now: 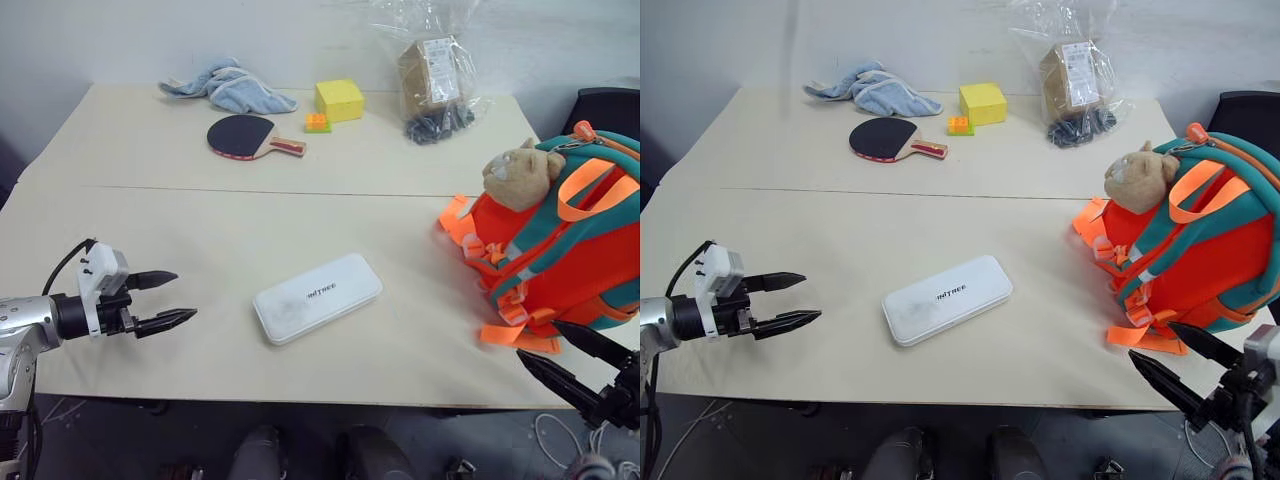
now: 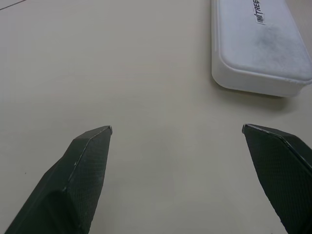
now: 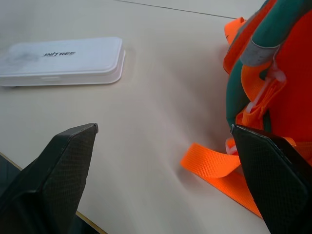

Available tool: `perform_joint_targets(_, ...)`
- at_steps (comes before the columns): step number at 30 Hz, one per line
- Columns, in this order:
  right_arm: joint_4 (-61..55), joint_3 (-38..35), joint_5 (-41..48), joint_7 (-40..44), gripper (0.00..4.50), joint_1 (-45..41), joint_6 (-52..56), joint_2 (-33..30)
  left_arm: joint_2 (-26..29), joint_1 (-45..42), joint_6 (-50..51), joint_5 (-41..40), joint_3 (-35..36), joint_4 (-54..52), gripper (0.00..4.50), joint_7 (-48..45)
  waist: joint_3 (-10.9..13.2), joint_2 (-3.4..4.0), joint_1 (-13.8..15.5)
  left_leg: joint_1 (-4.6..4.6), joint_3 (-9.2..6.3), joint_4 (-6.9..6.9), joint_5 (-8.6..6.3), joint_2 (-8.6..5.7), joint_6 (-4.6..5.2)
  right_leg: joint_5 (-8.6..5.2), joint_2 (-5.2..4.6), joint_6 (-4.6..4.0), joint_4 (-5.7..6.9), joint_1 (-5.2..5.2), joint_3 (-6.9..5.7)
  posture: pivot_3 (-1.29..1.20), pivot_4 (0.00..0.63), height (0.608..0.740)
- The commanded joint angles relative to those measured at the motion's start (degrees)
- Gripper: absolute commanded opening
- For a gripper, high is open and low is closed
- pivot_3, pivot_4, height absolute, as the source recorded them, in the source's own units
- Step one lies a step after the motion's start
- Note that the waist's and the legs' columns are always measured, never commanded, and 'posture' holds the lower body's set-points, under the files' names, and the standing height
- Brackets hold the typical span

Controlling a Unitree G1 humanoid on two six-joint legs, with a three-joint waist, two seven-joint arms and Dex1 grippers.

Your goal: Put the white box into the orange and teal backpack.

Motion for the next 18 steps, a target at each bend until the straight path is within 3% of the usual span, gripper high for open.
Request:
perform_joint_targets(1, 0.4, 0.0, -0.7, 0.3, 4.47, -0.3, -1.0, -0.4, 1.1, -0.7, -4.3, 3.7, -0.2, 1.2, 4.50, 1.6, 0.0, 0.00, 0.0, 0.00, 0.00, 0.01, 0.00, 0.00, 0.00, 0.00, 0.00, 0.00, 0.00, 0.01, 0.00, 0.00, 0.150, 0.740)
perform_joint_targets(16, -0.9, 0.6, -2.2, 0.5, 4.47, -1.1, -0.3, -0.9, 0.6, -0.9, -0.4, 1.8, 0.0, -1.0, 4.50, 1.9, 0.0, 0.00, -0.5, 0.01, 0.01, 0.01, 0.06, 0.00, -0.12, 0.00, 0.00, 0.00, 0.04, 0.00, 0.00, 0.00, 0.150, 0.740)
perform_joint_targets(18, -2.9, 1.6, -2.2, 1.8, 4.09, -1.1, -0.5, -1.8, 0.8, 0.8, 0.2, 0.9, -0.5, -4.1, 4.50, 0.6, 0.0, 0.00, -0.5, 0.00, 0.00, 0.00, 0.06, 0.00, -0.12, 0.00, 0.00, 0.00, 0.04, 0.00, 0.00, 0.00, 0.150, 0.740)
